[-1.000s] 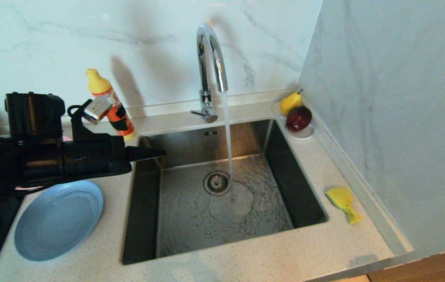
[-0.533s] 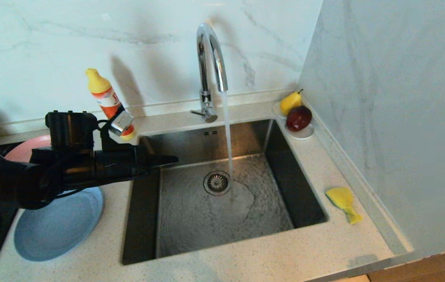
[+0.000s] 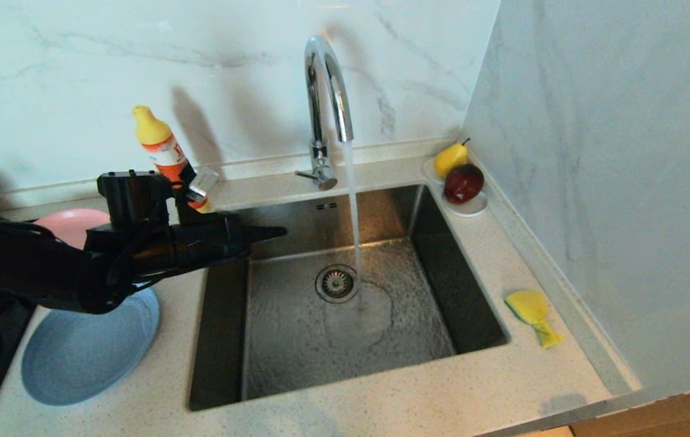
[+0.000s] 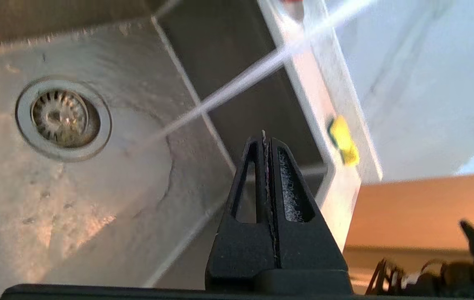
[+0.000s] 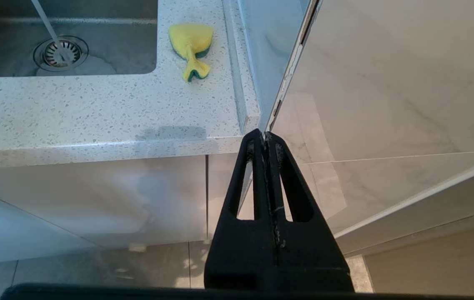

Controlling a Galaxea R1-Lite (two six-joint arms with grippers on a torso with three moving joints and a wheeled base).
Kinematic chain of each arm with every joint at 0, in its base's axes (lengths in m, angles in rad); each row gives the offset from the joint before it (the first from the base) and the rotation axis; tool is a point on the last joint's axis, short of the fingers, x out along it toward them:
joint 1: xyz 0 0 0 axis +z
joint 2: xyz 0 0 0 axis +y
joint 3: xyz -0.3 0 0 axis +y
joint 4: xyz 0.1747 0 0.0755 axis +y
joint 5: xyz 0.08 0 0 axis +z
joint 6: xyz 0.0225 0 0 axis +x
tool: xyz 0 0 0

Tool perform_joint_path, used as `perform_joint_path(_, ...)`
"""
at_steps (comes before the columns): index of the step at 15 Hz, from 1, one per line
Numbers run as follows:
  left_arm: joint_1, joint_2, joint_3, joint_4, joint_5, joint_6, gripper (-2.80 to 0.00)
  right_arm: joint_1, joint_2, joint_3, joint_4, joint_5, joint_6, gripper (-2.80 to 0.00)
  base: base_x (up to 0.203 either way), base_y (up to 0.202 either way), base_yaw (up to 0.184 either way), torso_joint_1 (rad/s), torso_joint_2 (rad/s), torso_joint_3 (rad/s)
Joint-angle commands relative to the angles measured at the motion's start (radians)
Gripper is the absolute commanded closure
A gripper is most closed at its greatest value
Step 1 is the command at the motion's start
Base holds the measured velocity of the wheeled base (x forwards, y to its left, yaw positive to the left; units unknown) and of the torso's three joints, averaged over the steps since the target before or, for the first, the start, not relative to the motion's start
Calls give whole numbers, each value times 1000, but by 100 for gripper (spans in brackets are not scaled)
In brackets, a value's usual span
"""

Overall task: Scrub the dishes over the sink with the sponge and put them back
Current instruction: Turn off the faucet

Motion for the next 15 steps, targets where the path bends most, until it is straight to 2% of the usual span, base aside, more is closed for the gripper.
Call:
perform_joint_path(1, 0, 41, -56, -4, -2, -36, 0, 0, 0, 0, 0, 1, -1, 0, 0, 0, 0, 0, 0, 0)
perform_joint_path(4, -12, 60, -122, -6, 3, -115, 0, 0, 0, 0, 0, 1, -1, 0, 0, 0, 0, 0, 0, 0)
perform_joint_path(8, -20, 92, -169, -4, 28, -124, 0, 0, 0, 0, 0, 1, -1, 0, 0, 0, 0, 0, 0, 0)
perform_joint_path(12, -34, 116, -215, -5, 45, -175, 0, 0, 0, 0, 1, 1, -1, 0, 0, 0, 0, 0, 0, 0)
perform_joint_path(15, -42, 140, -255, -6, 48, -181, 0, 0, 0, 0, 0, 1, -1, 0, 0, 0, 0, 0, 0, 0)
